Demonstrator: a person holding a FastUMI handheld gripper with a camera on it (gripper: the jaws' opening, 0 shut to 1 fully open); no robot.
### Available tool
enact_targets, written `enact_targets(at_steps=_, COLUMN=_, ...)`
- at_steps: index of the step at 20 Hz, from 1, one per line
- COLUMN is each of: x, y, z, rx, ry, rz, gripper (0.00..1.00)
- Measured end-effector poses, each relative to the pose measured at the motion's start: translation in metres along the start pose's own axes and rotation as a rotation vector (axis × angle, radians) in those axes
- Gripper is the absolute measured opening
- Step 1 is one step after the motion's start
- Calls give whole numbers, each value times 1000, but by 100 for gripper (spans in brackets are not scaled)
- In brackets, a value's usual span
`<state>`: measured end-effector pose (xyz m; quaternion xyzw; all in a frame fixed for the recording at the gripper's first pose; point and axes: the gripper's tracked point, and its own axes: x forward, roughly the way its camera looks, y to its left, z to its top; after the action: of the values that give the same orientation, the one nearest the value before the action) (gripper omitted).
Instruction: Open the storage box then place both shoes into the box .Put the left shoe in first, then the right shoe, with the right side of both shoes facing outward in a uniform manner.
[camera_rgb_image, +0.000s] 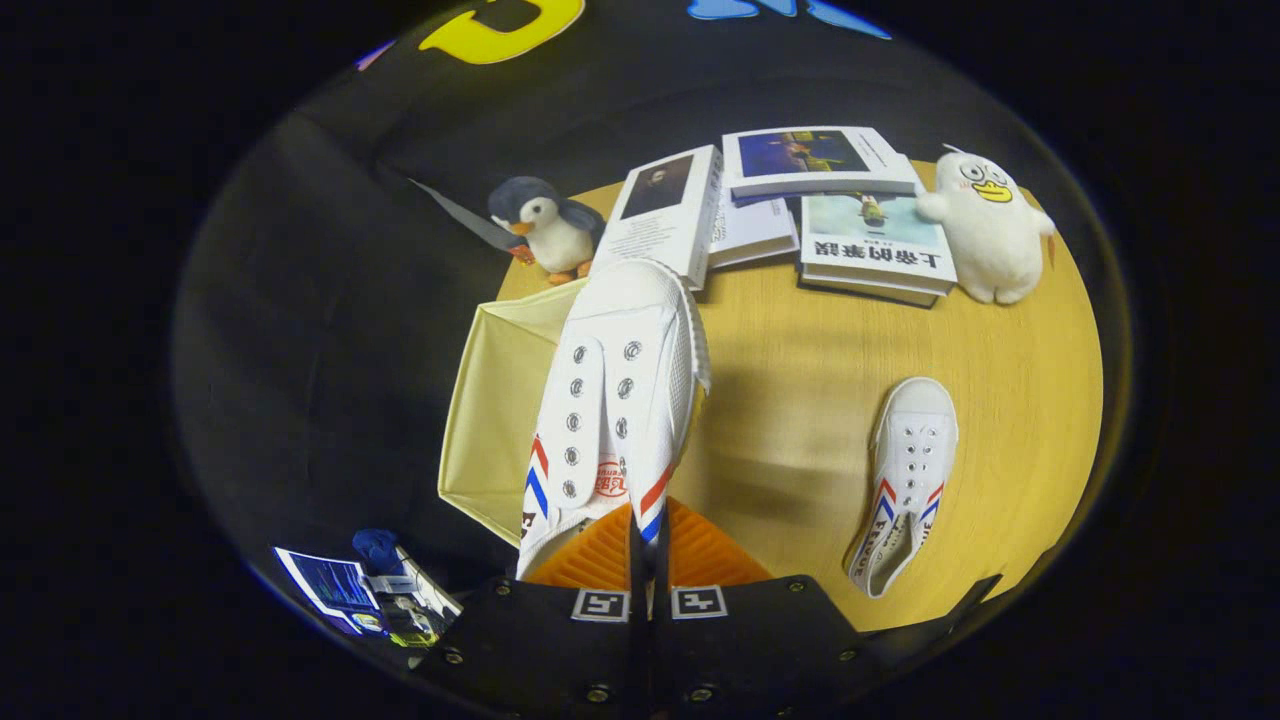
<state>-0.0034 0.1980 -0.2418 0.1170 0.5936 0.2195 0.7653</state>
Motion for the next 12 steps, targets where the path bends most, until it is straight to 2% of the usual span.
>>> enact_targets(at_steps=6, x=17, y=62, z=23, rx=-112, ry=31, rz=6, gripper=1)
enact_targets(at_steps=12, x=55, y=104, z=23, rx=-197, ry=100, rz=-2, gripper=1)
